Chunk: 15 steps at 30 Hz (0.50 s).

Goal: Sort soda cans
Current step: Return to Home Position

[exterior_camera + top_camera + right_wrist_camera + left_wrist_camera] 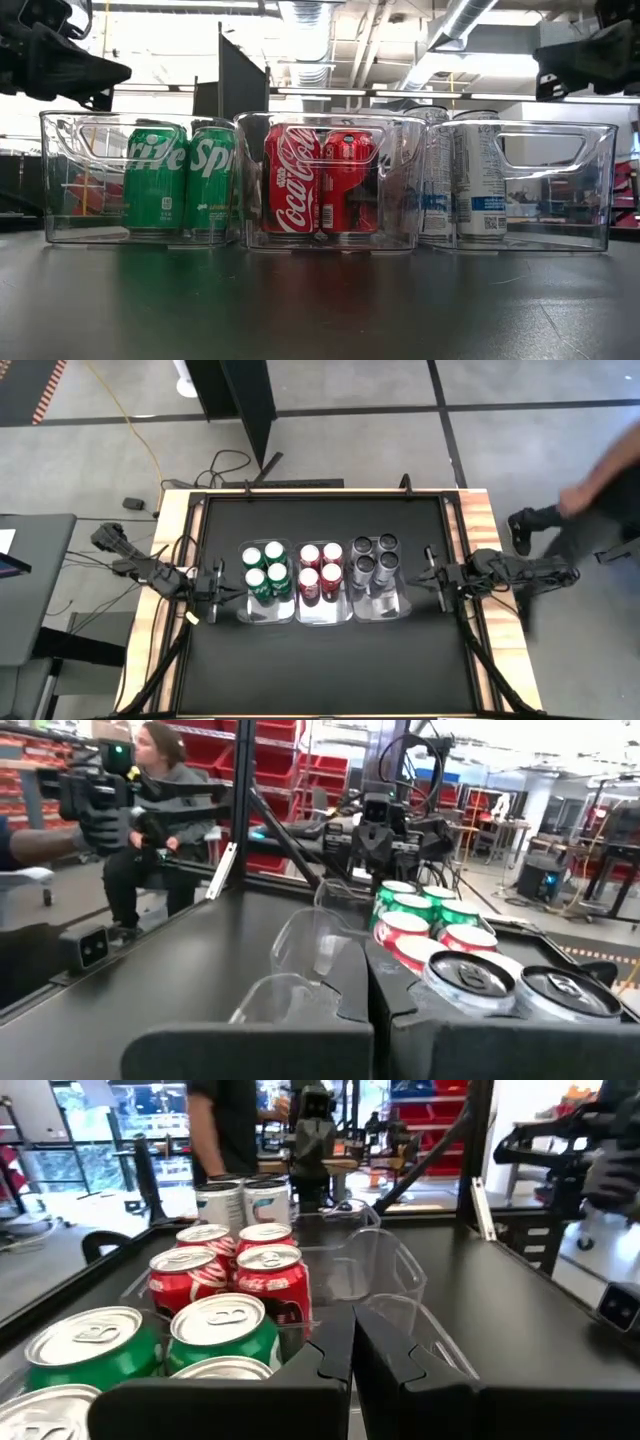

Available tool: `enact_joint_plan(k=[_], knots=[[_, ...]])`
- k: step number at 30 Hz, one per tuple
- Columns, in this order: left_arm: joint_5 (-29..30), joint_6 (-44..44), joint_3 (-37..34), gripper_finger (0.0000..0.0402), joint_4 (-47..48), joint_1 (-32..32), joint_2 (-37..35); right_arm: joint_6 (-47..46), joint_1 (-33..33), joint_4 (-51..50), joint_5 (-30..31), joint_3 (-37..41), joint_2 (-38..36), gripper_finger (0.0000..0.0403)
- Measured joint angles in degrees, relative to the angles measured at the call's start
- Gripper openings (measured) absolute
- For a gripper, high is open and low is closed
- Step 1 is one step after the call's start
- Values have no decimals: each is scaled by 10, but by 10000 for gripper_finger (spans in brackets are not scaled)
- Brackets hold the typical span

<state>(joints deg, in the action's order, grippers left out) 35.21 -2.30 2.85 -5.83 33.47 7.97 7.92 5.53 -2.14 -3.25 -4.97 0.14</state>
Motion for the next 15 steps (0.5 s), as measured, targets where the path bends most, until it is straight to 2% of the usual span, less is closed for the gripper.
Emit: enact_joint_plan(k=[9,15], knots=[[-82,-18,-22,0,-14,-61,-33,0,-38,-7,-44,0,0,0],[-95,-20,-23,0,6,-112,-36,0,-50,-23,-45,0,0,0]])
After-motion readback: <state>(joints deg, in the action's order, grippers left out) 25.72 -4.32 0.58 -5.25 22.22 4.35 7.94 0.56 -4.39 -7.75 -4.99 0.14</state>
